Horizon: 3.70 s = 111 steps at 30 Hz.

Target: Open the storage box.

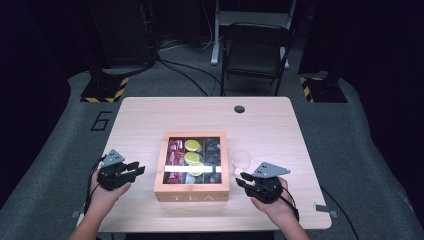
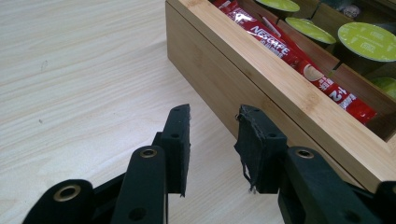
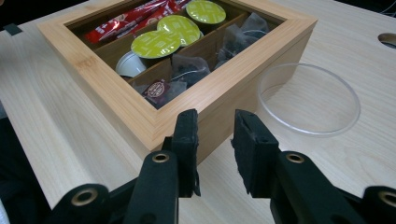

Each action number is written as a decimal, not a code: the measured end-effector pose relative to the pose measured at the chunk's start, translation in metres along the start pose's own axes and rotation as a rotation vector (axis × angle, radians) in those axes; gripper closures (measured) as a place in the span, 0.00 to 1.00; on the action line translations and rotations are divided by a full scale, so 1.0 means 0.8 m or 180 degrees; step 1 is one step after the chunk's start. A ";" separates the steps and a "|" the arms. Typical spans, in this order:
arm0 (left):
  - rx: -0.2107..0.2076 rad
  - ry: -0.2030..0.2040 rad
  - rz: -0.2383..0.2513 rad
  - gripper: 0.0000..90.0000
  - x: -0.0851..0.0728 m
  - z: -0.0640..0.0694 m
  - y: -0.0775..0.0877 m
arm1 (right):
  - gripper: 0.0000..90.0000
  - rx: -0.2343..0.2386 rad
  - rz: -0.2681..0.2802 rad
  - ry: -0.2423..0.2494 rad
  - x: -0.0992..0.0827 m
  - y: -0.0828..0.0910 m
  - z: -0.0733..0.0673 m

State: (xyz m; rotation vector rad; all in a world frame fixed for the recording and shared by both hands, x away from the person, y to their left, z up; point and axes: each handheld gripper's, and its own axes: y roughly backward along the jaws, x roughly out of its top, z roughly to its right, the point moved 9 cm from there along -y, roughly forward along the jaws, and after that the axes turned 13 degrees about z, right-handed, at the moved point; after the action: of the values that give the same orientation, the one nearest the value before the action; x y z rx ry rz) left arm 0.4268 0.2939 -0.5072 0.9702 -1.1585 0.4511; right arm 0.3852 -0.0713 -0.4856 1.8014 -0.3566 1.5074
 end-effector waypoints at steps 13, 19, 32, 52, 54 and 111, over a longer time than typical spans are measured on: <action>0.0015 0.0016 0.0005 0.71 -0.001 -0.002 -0.003 | 0.80 0.0147 -0.0095 0.0105 -0.017 -0.006 -0.014; 0.0020 0.0012 0.0017 0.71 -0.001 -0.002 -0.008 | 0.80 0.0230 -0.0151 0.0118 -0.024 -0.006 -0.019; -0.0014 0.0012 -0.0004 0.71 0.001 -0.002 -0.015 | 0.86 0.0403 -0.0269 0.0196 -0.039 -0.009 -0.033; -0.0023 -0.0006 -0.0033 0.71 -0.001 -0.003 -0.015 | 0.95 0.0428 -0.0392 0.0254 -0.048 -0.015 -0.037; -0.0025 -0.0004 -0.0034 0.71 -0.001 -0.003 -0.015 | 0.96 0.0411 -0.0389 0.0222 -0.048 -0.016 -0.039; -0.0306 -0.0281 0.0099 0.70 0.006 0.065 0.022 | 0.96 0.0451 0.0118 0.0190 0.020 -0.023 -0.032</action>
State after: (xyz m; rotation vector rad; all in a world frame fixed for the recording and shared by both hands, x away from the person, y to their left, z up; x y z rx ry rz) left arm 0.3863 0.2593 -0.4915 0.8970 -1.2653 0.3771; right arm 0.3827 -0.0369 -0.4769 1.8631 -0.2607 1.6446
